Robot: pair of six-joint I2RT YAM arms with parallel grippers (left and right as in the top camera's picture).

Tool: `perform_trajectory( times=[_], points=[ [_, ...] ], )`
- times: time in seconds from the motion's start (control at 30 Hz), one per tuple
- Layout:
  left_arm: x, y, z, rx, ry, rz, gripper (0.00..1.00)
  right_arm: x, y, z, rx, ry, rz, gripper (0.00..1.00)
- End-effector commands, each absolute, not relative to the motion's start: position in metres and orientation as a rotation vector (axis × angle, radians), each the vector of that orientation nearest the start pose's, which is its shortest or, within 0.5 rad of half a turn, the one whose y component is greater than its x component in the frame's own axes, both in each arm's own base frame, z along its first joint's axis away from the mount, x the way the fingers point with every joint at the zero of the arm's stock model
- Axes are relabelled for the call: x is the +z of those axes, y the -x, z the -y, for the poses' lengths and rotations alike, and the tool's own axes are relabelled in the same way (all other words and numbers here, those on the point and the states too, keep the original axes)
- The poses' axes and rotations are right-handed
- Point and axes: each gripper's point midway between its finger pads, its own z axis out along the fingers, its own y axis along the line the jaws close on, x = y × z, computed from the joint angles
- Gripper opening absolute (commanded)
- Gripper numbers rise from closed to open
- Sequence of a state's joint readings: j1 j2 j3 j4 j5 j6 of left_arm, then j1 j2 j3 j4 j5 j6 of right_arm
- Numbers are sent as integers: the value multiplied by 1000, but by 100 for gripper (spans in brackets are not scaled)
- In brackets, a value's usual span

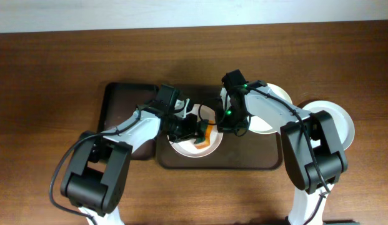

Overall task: Clean dirty plates on tray and stack at the side
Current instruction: 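Scrub the held plate with the sponge in the left gripper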

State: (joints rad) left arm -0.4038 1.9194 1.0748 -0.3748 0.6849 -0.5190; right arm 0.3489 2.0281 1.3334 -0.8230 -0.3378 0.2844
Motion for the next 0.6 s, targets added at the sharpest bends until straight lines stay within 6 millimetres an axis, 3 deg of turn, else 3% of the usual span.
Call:
perform_trajectory(
  times=[0.0,0.07,0.13,0.23,0.4,0.57],
  points=[
    [10,-312,254,-1166,8,-2959,0,1,-333,-177,481,117,-3153,8],
    [-3,-317,243,-1034,40,-2983,0,1,-333,-177,481,118,-3152,9],
    [-18,-328,219,-781,86,-2989,0,1,-332,-177,479,117,-3157,8],
    [-21,-344,198,-606,91,-2949,0,1,-330,-176,475,115,-3167,9],
    [-9,-361,182,-512,86,-2888,0,1,-330,-176,475,115,-3167,8],
    [27,-359,174,-476,47,-2841,0,1,-330,-176,475,115,-3166,9]
  ],
)
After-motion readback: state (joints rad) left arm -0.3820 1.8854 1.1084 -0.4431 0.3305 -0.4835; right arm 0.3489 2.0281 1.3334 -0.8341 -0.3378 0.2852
